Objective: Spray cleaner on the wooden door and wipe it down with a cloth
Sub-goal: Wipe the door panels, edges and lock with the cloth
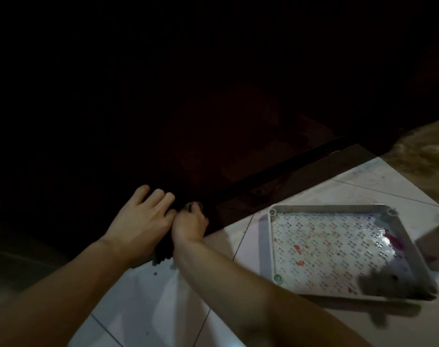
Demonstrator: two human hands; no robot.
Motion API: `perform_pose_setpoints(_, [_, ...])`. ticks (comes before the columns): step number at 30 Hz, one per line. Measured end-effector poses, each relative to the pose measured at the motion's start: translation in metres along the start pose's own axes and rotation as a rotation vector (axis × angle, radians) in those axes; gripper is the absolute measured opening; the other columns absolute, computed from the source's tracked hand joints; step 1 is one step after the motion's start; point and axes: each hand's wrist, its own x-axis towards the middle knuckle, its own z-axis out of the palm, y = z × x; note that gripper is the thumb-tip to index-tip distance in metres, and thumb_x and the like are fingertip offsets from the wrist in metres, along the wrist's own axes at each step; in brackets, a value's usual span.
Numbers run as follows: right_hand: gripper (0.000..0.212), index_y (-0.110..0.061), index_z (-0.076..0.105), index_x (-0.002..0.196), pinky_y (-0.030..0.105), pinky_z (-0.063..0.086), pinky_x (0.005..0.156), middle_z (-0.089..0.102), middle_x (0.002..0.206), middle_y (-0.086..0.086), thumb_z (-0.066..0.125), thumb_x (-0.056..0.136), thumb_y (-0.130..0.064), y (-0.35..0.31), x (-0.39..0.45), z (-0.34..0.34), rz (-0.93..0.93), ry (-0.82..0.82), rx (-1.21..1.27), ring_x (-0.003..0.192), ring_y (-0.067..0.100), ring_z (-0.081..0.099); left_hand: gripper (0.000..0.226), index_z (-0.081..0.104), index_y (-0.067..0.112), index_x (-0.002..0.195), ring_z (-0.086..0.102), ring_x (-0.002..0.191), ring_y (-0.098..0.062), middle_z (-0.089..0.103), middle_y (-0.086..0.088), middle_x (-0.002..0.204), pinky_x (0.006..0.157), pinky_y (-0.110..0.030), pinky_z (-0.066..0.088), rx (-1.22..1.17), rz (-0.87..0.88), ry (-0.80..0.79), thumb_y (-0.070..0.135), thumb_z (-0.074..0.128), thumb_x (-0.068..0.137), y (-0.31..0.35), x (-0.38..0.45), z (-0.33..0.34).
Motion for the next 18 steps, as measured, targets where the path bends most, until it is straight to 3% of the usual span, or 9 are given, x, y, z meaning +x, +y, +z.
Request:
perform_pose_setpoints(2, [0.028,-0.019,0.062,0.118,0.039,0.048,0.1,0.061,0.119,0.009,0.043,0.098,-0.021,0.011,0.002,0.011,0.034,-0.042,0.079,0.105,0.024,0.061,0.055,0.069,0.012,0.089,0.05,0.094,-0.031,0.057,-0.012,0.099,0.092,-0.049,0.032,-0.004,-0.017,-0.058,0.035,0.083,0.041,-0.006,-0.008,0.002])
perform_pose_setpoints(4, [0.025,-0.018,0.063,0.113,0.042,0.051,0.097,0.067,0.109,0.007,0.045,0.097,-0.026,0.02,-0.001,0.021,0.05,-0.054,0.075,0.1,0.023,0.064,0.055,0.069,0.013,0.094,0.052,0.095,-0.03,0.057,-0.011,0.101,0.094,-0.049,0.033,0.007,-0.027,-0.083,0.035,0.082,0.045,-0.012,-0.018,0.004])
perform_pose_setpoints(8, [0.033,-0.007,0.059,0.123,0.048,0.051,0.096,0.065,0.116,0.019,0.047,0.097,-0.022,0.02,-0.007,0.025,0.12,-0.162,0.054,0.107,0.038,0.063,0.056,0.066,0.012,0.104,0.054,0.094,-0.031,0.059,-0.011,0.097,0.098,-0.051,0.034,-0.032,0.005,-0.088,0.033,0.081,0.054,-0.017,-0.029,0.011])
perform_pose_setpoints(11, [0.028,-0.006,0.065,0.113,0.04,0.054,0.082,0.069,0.107,0.017,0.05,0.099,-0.025,0.011,-0.009,0.009,0.136,-0.221,0.119,0.101,0.033,0.066,0.056,0.063,0.009,0.112,0.058,0.088,-0.029,0.062,-0.01,0.092,0.095,-0.05,0.038,-0.095,0.006,-0.017,0.032,0.078,0.063,-0.016,-0.028,0.012])
perform_pose_setpoints(13, [0.03,-0.01,0.069,0.098,0.034,0.053,0.072,0.072,0.096,0.012,0.053,0.098,-0.036,0.006,-0.003,-0.002,0.147,-0.266,0.236,0.088,0.025,0.068,0.064,0.058,0.006,0.121,0.061,0.081,-0.028,0.064,-0.009,0.089,0.086,-0.047,0.044,-0.146,-0.012,0.022,0.033,0.077,0.066,-0.012,-0.024,0.013])
perform_pose_setpoints(15, [0.031,-0.009,0.07,0.098,0.033,0.054,0.069,0.074,0.091,0.011,0.056,0.096,-0.037,-0.001,0.002,-0.014,0.104,-0.292,0.3,0.083,0.023,0.07,0.069,0.049,0.006,0.126,0.063,0.073,-0.024,0.066,-0.006,0.085,0.076,-0.042,0.047,-0.232,-0.044,0.02,0.029,0.076,0.067,-0.003,-0.015,0.002])
perform_pose_setpoints(18, [0.03,-0.005,0.07,0.107,0.033,0.056,0.068,0.074,0.089,0.01,0.059,0.092,-0.029,-0.009,0.009,-0.026,0.033,-0.233,0.303,0.08,0.024,0.072,0.062,0.028,0.017,0.137,0.063,0.088,-0.015,0.062,0.002,0.107,0.083,-0.032,0.043,-0.392,-0.098,0.007,0.024,0.06,0.085,0.018,0.005,-0.02])
